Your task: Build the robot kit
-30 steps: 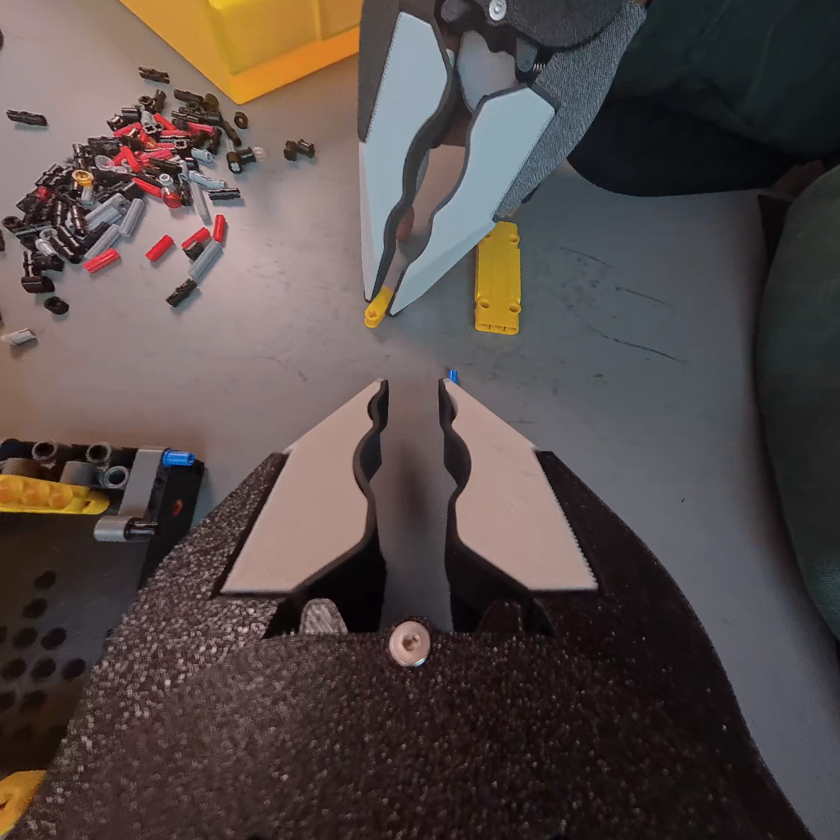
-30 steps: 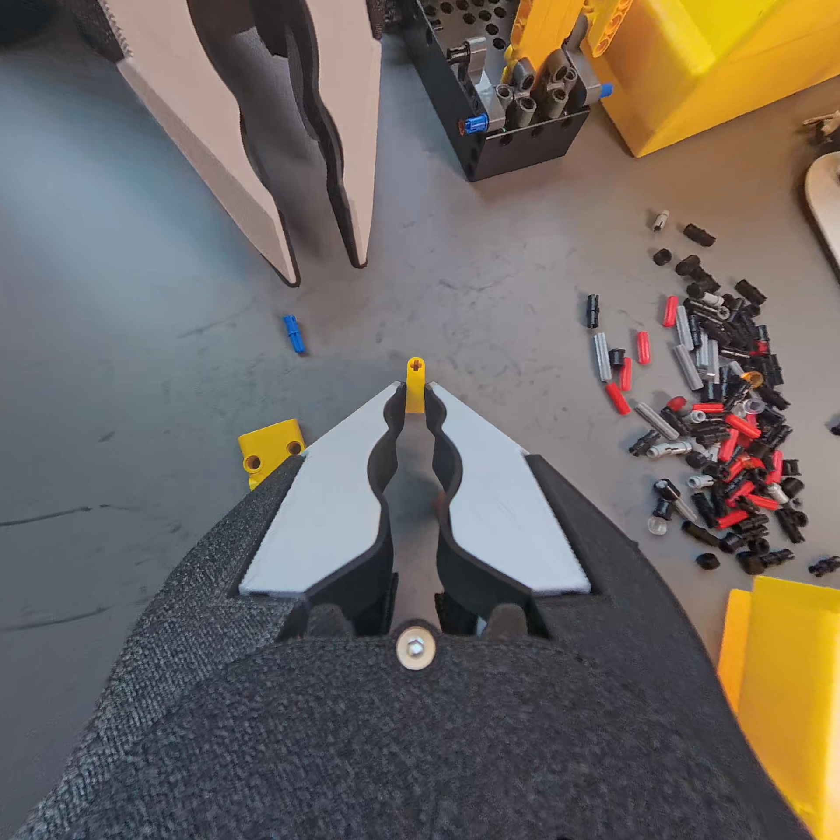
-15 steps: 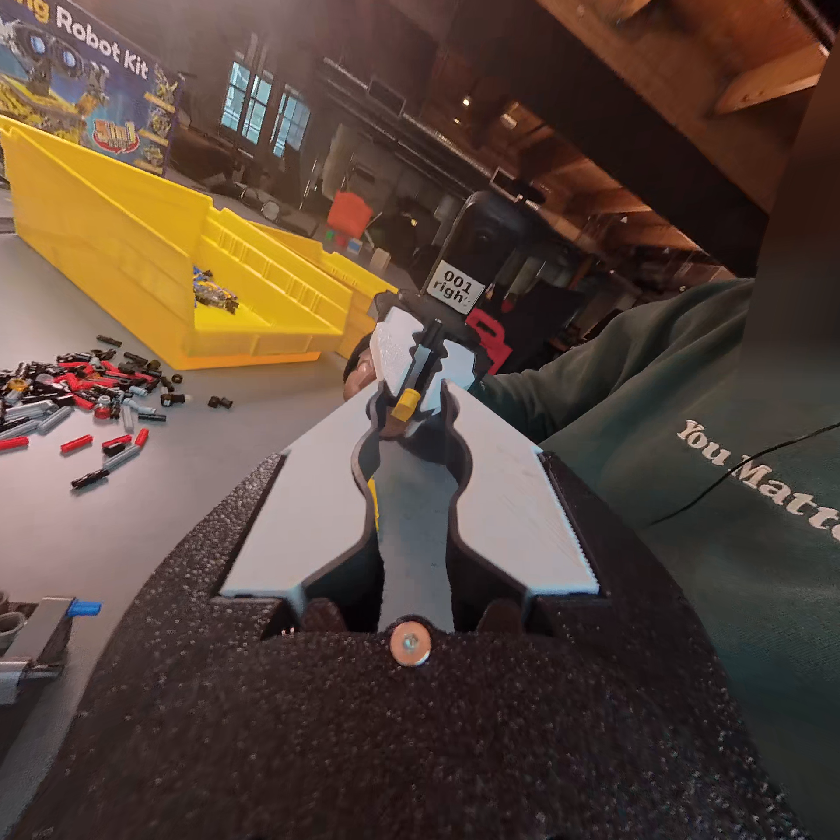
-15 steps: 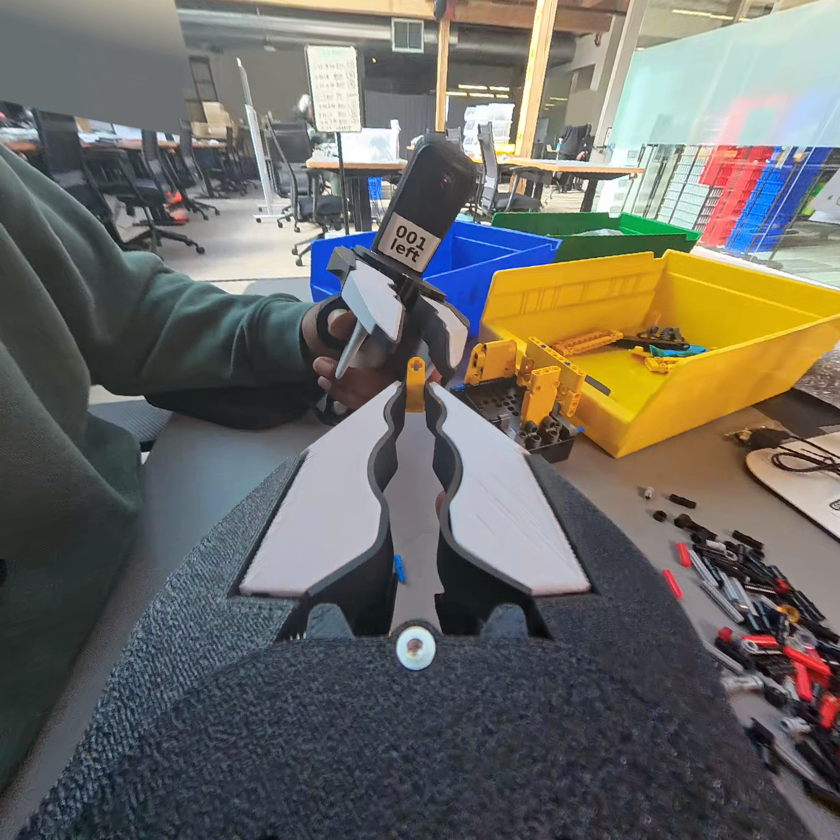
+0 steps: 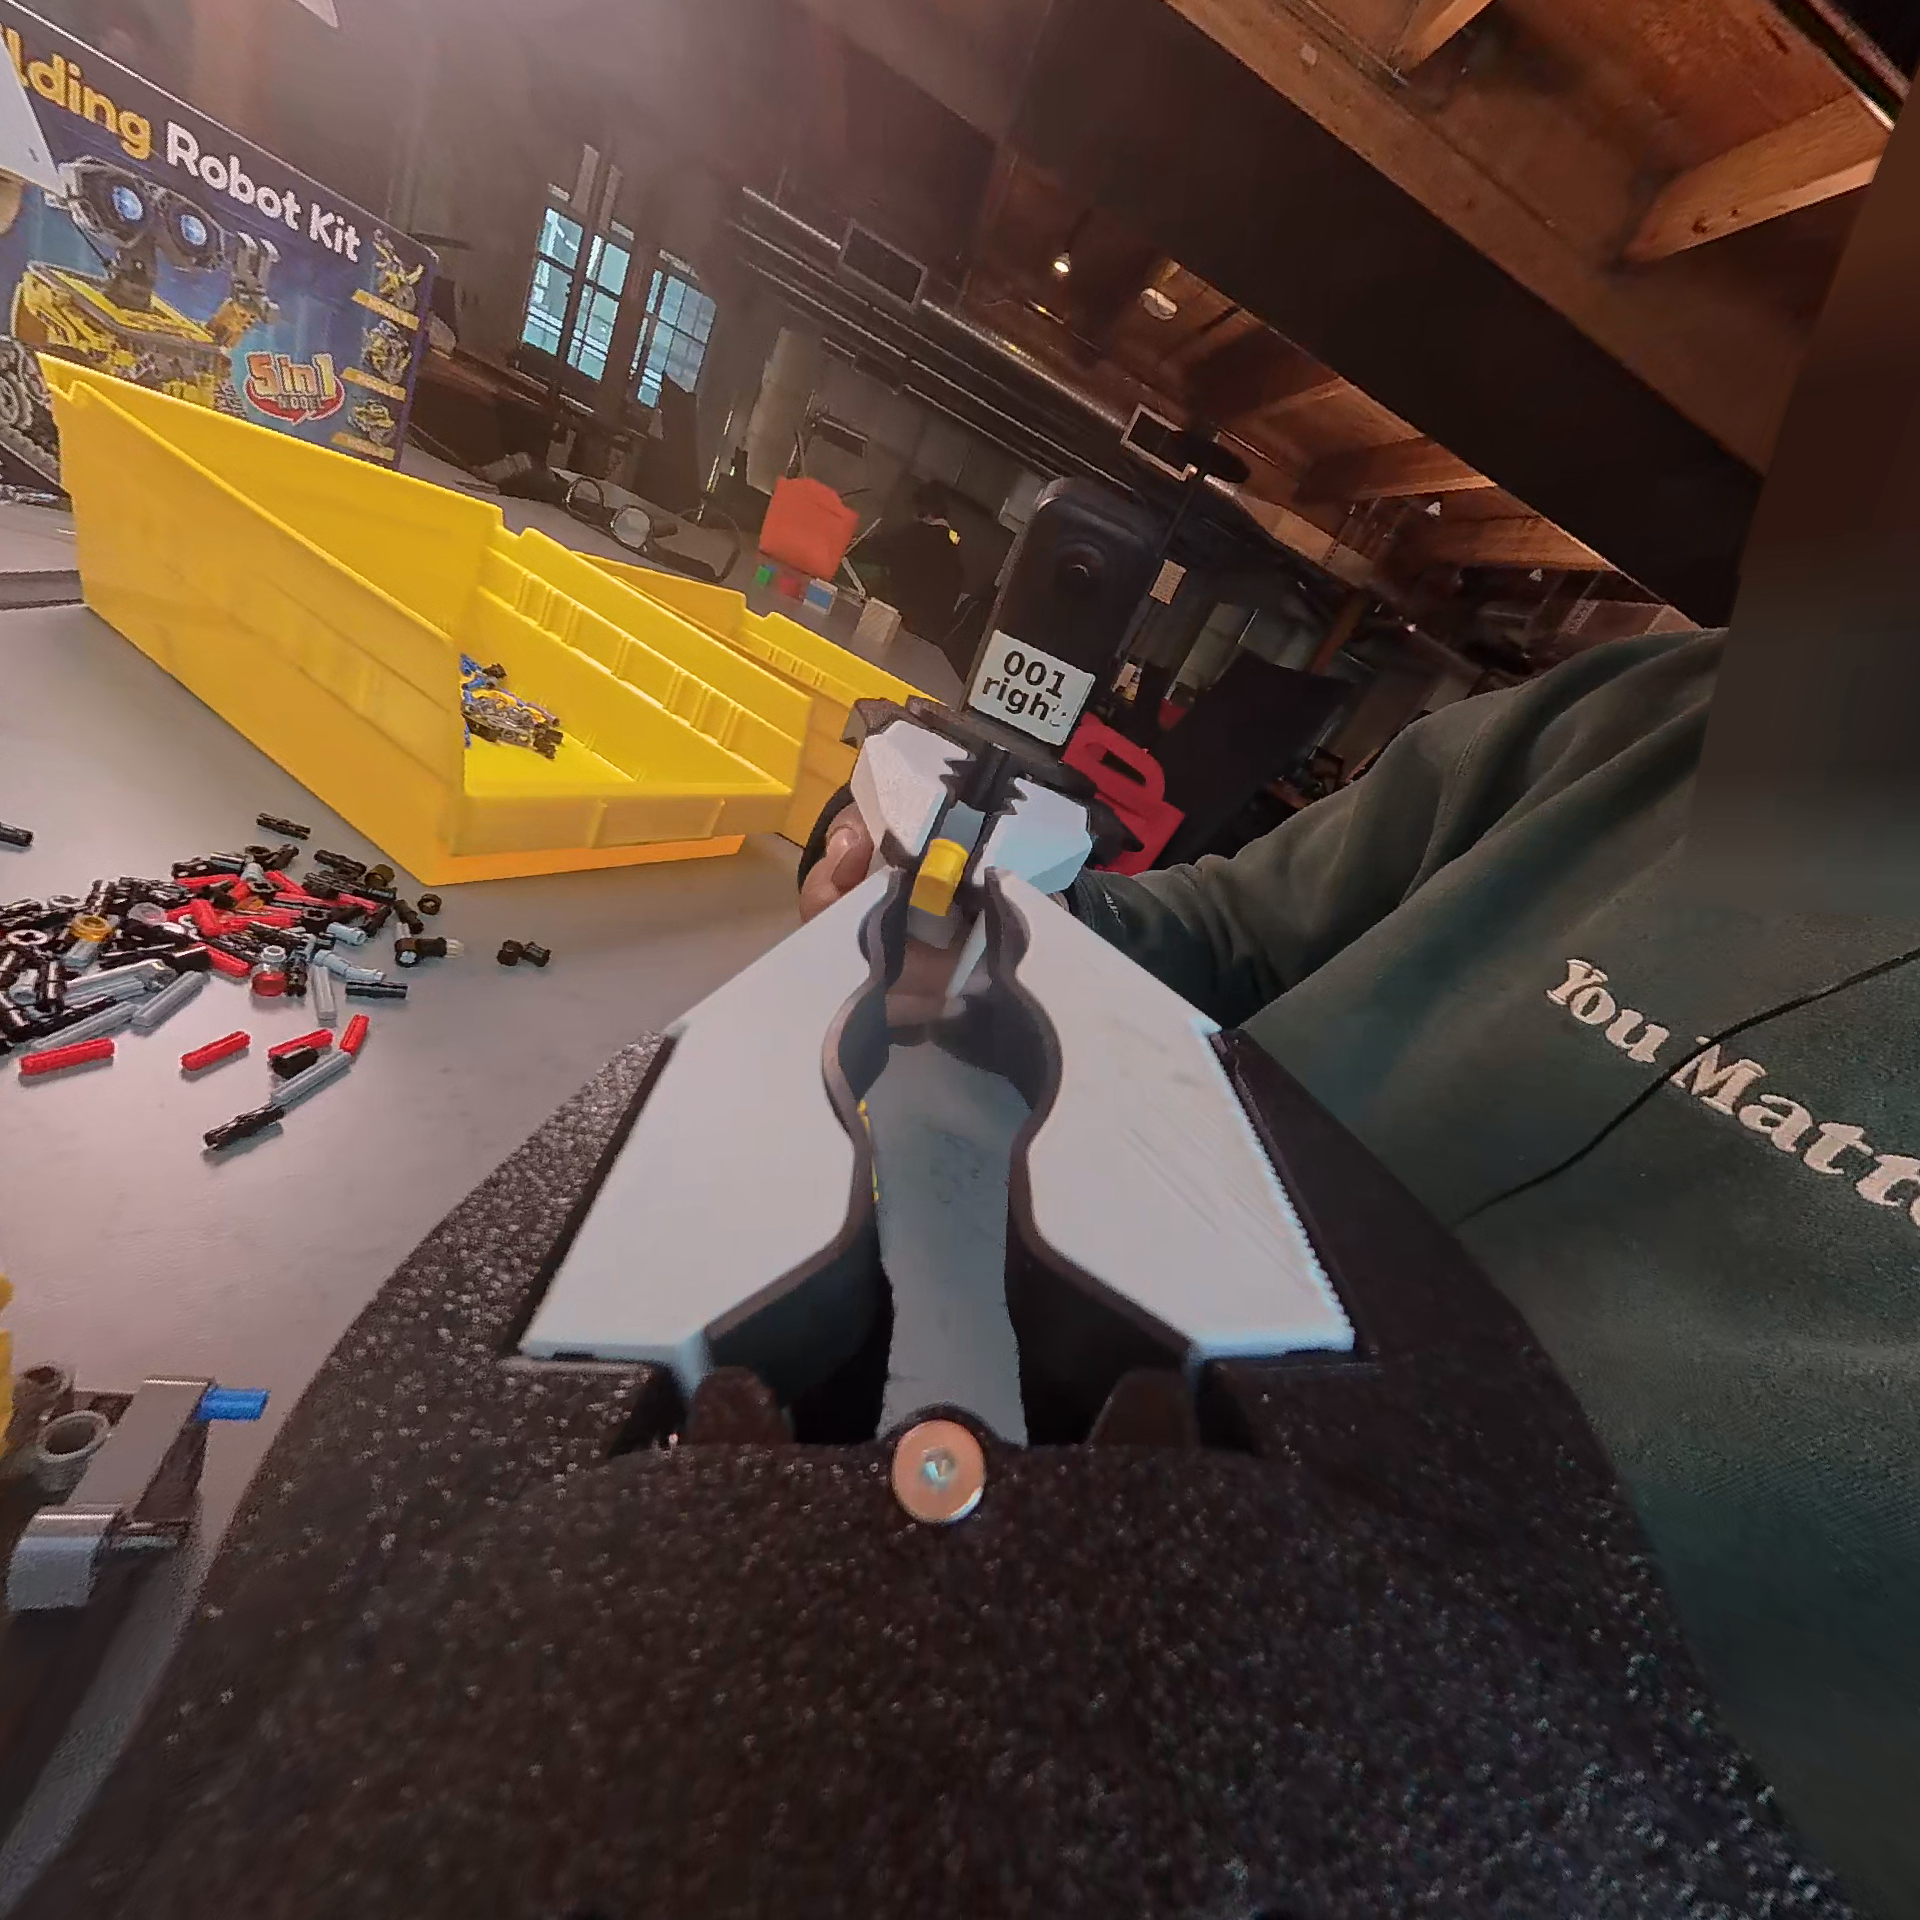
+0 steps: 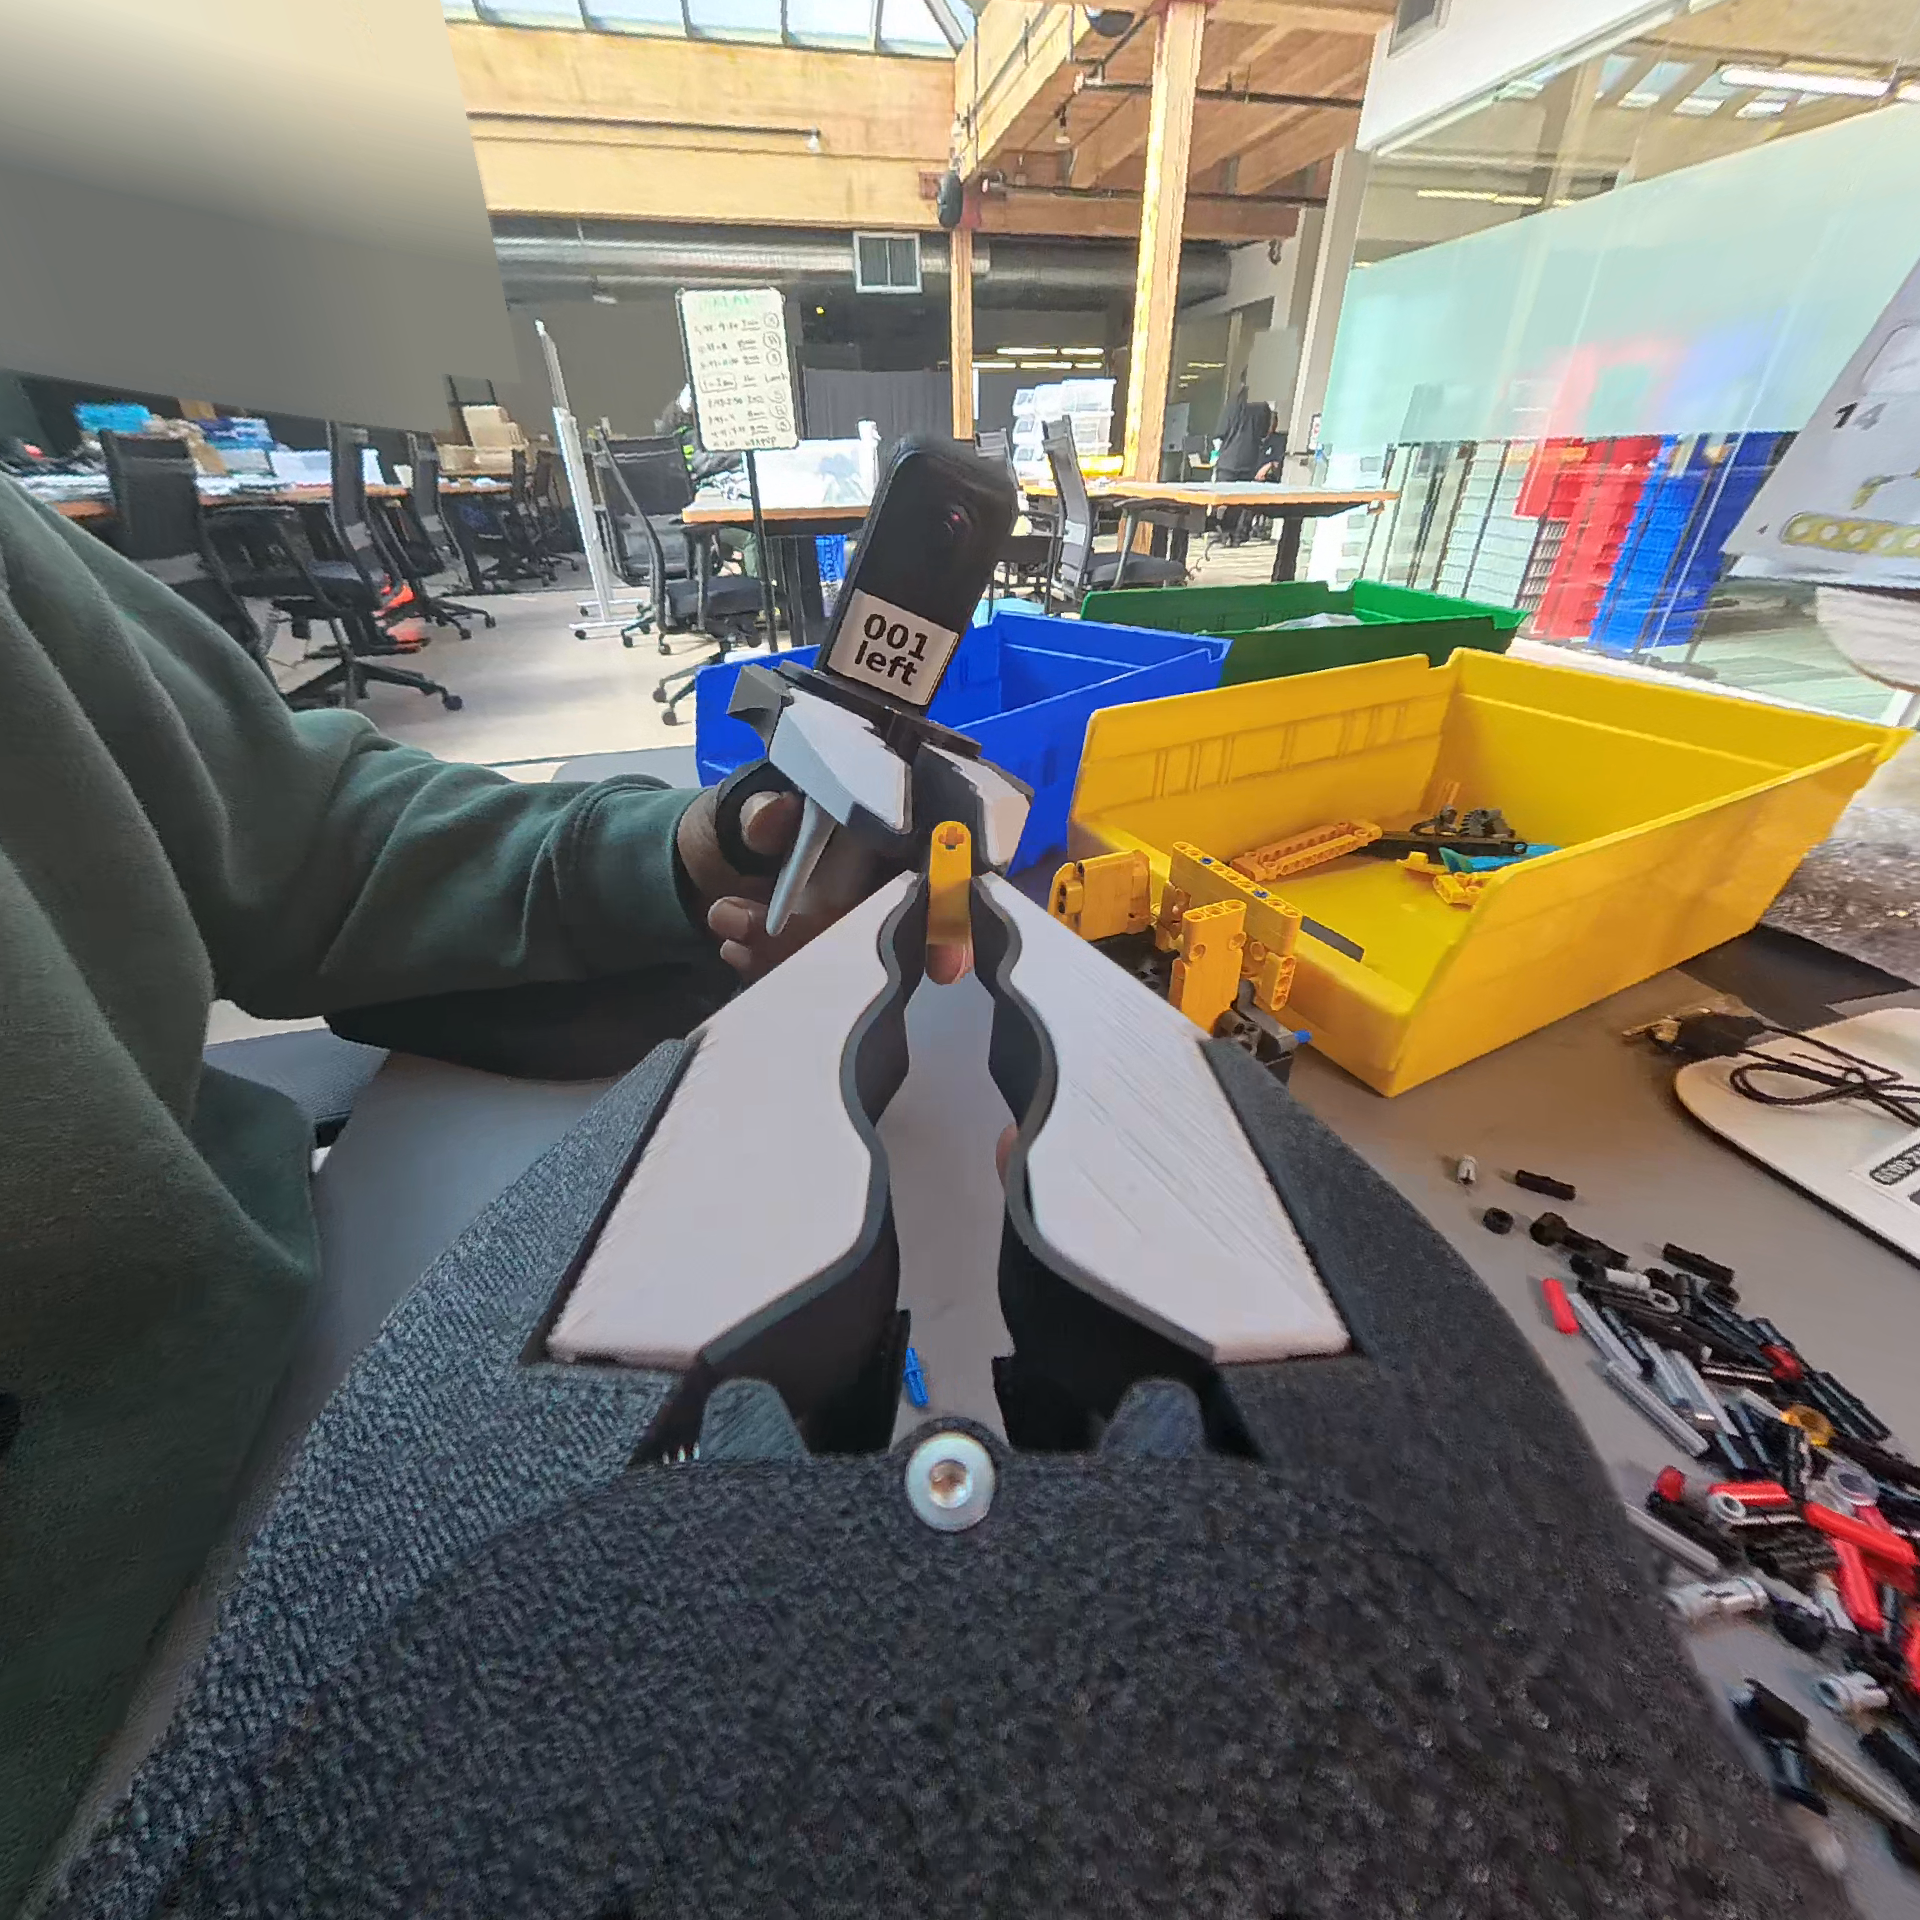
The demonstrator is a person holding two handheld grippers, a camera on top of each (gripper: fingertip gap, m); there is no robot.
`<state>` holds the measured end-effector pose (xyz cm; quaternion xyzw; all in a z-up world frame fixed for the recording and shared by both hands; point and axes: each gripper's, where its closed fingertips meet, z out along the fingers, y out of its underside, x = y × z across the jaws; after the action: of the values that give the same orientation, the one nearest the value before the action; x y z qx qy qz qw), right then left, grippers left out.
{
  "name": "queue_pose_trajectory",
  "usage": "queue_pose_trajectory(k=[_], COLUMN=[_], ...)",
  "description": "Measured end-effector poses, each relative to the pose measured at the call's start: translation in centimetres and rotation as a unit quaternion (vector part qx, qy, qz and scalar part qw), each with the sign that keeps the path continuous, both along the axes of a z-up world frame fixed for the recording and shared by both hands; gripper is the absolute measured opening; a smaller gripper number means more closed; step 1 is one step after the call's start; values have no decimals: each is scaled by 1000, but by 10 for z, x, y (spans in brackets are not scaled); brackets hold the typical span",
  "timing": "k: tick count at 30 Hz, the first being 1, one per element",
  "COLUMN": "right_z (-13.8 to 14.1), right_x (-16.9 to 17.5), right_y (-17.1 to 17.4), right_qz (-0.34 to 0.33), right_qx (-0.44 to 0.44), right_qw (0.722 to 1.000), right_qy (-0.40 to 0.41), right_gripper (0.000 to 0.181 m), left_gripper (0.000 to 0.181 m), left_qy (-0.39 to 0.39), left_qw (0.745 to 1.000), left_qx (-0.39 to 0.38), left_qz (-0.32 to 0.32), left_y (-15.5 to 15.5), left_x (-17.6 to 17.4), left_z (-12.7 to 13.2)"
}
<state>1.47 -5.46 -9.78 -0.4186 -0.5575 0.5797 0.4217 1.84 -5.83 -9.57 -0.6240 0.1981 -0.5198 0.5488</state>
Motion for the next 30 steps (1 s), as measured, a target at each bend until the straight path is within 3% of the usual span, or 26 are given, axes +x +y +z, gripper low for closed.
queue_pose_trajectory(k=[7, 12, 22, 25, 27, 30], right_z=[4, 13, 13, -9, -39, -100], right_x=[-1, 2, -1, -3, 0, 17], right_y=[2, -2, -8, 0, 4, 6], right_qz=[-80, -48, 0, 3, 20, 58], right_qx=[146, 75, -33, -13, 33, 149], right_qw=[986, 995, 999, 999, 991, 948], right_qy=[32, 46, 26, -41, -128, -276], right_gripper=[7, 7, 7, 9, 14, 18], left_gripper=[21, 9, 6, 6, 6, 6], left_qy=[-41, -46, 0, 44, 79, 134], left_qw=[999, 999, 998, 998, 995, 987], left_qx=[-25, 10, 57, 21, -13, -59], left_qz=[25, 6, 28, 46, 64, 62], left_y=[9, -1, -4, 5, 13, 17], left_x=[-3, 1, 4, -1, -11, -21], left_z=[3, 12, 14, -1, -14, -38])
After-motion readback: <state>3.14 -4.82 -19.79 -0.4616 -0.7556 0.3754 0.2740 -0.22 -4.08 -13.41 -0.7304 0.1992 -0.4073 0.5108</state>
